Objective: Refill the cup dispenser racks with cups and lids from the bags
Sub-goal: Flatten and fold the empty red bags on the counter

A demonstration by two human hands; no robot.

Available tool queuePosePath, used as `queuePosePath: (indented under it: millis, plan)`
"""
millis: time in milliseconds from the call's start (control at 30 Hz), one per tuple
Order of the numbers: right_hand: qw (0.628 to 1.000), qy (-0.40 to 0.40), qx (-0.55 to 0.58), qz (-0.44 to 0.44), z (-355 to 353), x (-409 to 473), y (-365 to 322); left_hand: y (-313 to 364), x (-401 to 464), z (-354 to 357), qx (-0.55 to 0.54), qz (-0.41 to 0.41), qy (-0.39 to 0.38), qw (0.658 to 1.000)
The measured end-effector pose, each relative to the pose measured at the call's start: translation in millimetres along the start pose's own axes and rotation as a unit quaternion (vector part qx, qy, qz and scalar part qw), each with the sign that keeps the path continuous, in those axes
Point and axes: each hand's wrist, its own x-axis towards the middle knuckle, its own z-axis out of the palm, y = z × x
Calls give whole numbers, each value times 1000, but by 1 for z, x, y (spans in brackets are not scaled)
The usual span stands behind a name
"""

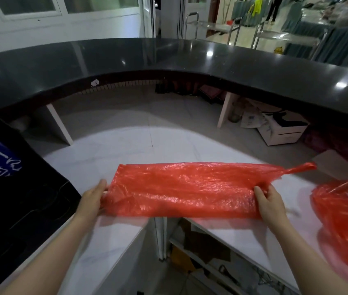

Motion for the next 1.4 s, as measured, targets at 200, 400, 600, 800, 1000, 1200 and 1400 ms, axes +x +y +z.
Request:
queuePosePath:
  millis: [200, 400, 600, 800, 1000, 1200, 1400]
  plan:
    - [996, 9, -93, 0, 6, 3, 6, -4, -9, 5, 59, 36, -62, 996]
    - [989, 9, -142, 37, 6, 13, 6, -17, -10, 11, 265, 116, 5, 957]
    - [980, 8, -187, 68, 5, 16, 8, -21, -10, 13, 358, 171, 43, 917]
    - [973, 13, -222, 57, 3, 13, 5, -24, -2, 19, 432, 173, 56, 883]
    - [999, -12, -10, 35, 1, 16, -2, -17, -4, 31, 522, 195, 87, 826]
    - [997, -51, 51, -13, 13, 17, -10, 1, 5, 65, 574, 298, -29, 762]
    - [990, -21, -139, -6, 27, 22, -5, -9, 30, 87, 642, 155, -144, 737]
